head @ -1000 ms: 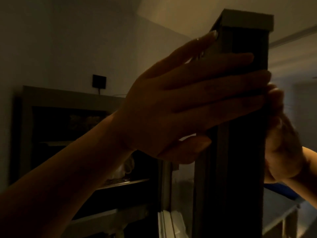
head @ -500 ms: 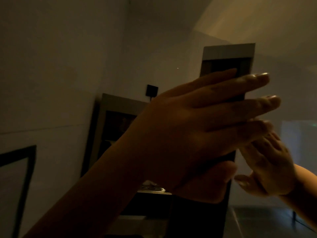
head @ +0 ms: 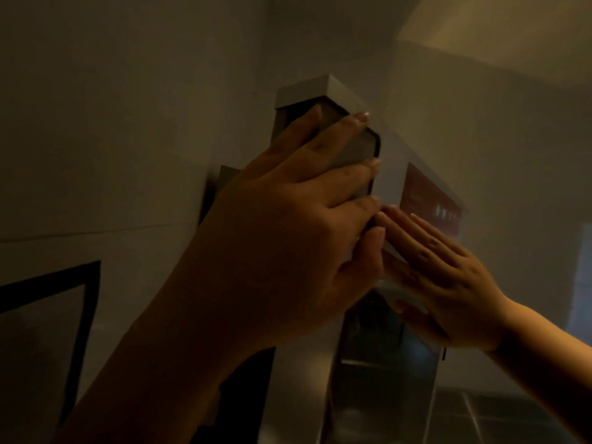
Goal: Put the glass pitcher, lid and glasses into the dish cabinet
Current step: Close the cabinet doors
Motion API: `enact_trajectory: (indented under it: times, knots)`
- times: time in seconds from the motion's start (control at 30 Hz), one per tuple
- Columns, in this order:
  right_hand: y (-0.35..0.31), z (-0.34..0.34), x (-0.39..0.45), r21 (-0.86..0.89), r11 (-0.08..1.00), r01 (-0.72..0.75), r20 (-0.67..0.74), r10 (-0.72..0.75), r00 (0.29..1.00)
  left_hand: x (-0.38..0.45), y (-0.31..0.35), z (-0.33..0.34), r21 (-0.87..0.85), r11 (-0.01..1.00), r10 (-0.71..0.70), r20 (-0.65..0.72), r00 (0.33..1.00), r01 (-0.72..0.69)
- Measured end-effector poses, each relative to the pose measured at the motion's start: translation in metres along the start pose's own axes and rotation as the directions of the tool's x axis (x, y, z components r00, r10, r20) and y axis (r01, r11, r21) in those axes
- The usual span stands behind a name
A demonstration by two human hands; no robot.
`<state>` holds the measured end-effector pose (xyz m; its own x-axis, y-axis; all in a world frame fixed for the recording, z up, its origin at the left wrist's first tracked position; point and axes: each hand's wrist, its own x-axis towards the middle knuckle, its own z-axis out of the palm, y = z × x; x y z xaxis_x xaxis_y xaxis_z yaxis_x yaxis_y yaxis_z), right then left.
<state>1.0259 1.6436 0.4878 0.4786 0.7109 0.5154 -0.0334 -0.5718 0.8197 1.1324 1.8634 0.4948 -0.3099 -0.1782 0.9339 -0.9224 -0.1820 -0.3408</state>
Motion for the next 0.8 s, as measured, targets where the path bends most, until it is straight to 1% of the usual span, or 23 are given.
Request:
enact_trajectory:
  times: [0.03,0.07,0.1,0.13,0.2,0.27,0.4,0.57,0.67,0.8]
  knots:
    - [0.000,0.006,-0.001,0.007,1.000,-0.010,0.004,0.010,1.000,-0.003,0.002,0.002,0.064,0.997,0.046,0.059,0.997,-0.049]
    - [-0.001,0.012,-0.002,0.007,1.000,-0.016,0.006,0.016,1.000,-0.006,0.002,0.001,0.117,0.992,0.038,0.122,0.992,-0.052]
    - [-0.001,0.018,-0.003,-0.002,1.000,-0.018,0.015,0.018,1.000,-0.010,0.003,0.004,0.149,0.989,0.005,0.147,0.989,-0.027]
    - [-0.002,0.024,-0.004,-0.017,1.000,-0.018,0.027,0.018,0.999,-0.013,0.007,0.008,0.150,0.989,-0.044,0.203,0.978,0.013]
    - [-0.002,0.036,-0.006,-0.028,0.999,-0.028,0.053,0.029,0.998,-0.017,0.012,0.021,0.169,0.984,-0.098,0.256,0.962,0.055]
    - [-0.003,0.046,-0.006,-0.029,0.998,-0.054,0.087,0.057,0.995,-0.023,0.009,0.035,0.194,0.978,-0.127,0.266,0.956,0.076]
    - [-0.006,0.065,-0.012,-0.065,0.991,-0.120,0.189,0.131,0.973,-0.038,-0.007,0.059,0.268,0.961,-0.145,0.283,0.948,0.067]
    - [-0.011,0.090,-0.020,-0.103,0.976,-0.190,0.292,0.212,0.933,-0.059,-0.024,0.092,0.247,0.966,-0.157,0.327,0.932,0.076]
    - [-0.012,0.108,-0.029,-0.108,0.965,-0.237,0.361,0.260,0.896,-0.071,-0.036,0.111,0.248,0.961,-0.206,0.345,0.916,0.122]
    - [-0.016,0.127,-0.041,-0.130,0.945,-0.299,0.409,0.325,0.852,-0.088,-0.051,0.140,0.230,0.963,-0.217,0.367,0.904,0.138]
